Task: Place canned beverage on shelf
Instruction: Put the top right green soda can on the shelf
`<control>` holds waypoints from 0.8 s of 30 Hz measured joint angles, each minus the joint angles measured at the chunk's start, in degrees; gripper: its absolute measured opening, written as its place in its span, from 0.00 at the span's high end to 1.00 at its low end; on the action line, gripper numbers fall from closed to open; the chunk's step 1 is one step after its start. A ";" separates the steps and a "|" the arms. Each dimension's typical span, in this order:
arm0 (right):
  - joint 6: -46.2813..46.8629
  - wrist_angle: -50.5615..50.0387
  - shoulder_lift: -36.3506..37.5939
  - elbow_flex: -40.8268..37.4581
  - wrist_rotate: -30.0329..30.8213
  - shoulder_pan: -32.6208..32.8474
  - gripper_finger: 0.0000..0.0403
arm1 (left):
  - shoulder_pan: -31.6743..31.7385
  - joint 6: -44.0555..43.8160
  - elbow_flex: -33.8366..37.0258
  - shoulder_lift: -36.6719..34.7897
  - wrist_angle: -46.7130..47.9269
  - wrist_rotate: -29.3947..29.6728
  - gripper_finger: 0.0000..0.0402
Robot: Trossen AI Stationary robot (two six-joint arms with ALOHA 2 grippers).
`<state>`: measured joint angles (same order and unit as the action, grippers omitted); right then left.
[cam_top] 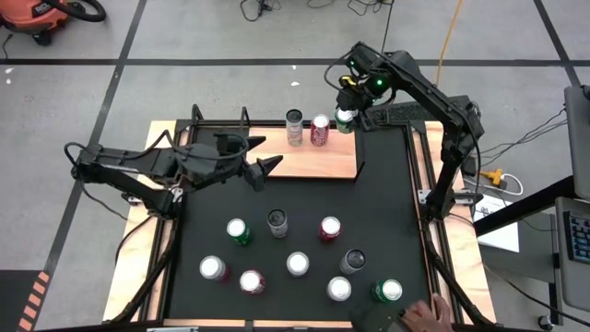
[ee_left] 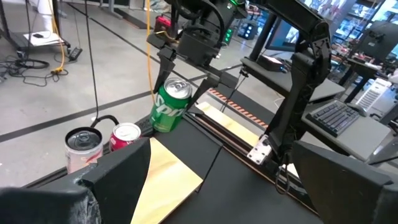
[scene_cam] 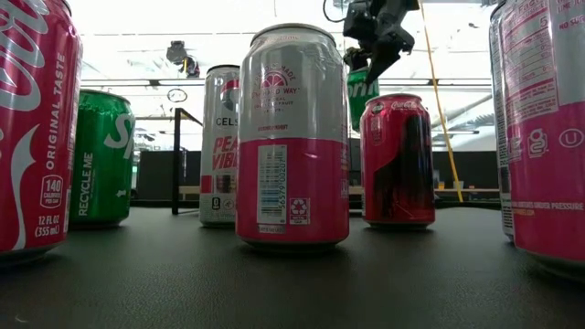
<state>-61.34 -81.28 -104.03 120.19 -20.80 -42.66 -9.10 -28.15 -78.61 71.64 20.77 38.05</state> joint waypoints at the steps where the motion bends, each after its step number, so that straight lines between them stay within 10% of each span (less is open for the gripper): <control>1: 0.00 0.00 0.00 -0.01 -0.02 -0.08 0.34 | 0.35 0.05 0.00 0.00 -0.04 -0.59 0.03; 24: 1.66 10.03 0.52 -10.84 -9.42 -7.30 0.34 | 3.46 0.07 0.02 0.00 1.23 -5.35 0.03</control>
<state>-59.68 -71.25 -103.50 109.34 -30.21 -49.96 -5.65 -28.08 -78.59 71.64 22.00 32.70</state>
